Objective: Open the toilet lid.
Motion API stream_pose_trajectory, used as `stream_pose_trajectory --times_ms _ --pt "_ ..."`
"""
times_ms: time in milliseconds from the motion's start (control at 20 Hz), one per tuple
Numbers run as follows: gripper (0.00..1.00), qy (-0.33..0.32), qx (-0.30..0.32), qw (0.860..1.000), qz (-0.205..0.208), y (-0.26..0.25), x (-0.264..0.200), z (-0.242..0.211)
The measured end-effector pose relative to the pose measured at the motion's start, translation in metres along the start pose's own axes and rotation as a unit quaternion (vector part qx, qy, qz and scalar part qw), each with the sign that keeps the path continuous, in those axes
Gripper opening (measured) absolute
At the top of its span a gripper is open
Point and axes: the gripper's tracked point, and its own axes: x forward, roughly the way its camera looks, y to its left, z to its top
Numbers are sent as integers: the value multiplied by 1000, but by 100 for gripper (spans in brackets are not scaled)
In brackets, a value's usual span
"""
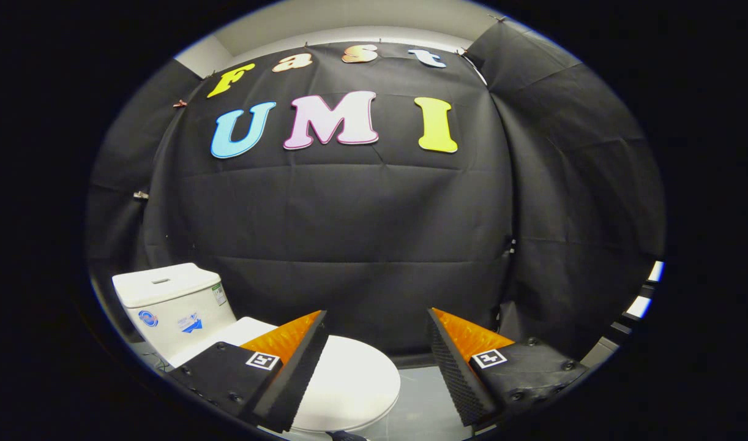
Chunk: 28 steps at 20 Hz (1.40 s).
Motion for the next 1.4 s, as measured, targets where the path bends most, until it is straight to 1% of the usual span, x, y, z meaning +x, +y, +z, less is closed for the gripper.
stream_pose_trajectory --times_ms 150,250,500,600,850,900,1000,1100,1250,1400 --pt "98 -12 -13 1000 2 -1 -6 5" --pt "98 1 -9 1000 9 -2 -10 -8" --pt "98 51 11 998 18 -5 -31 -60" --pt "98 61 5 998 23 -3 -40 -78" --pt "98 117 6 993 29 -4 -59 -131" --pt "98 136 11 990 28 -4 -60 -145" --pt "98 186 43 981 38 2 -66 -171" --pt "99 217 79 972 36 6 -70 -191" --pt "98 255 140 956 45 13 -78 -211" --pt "98 284 188 940 28 9 -84 -232"
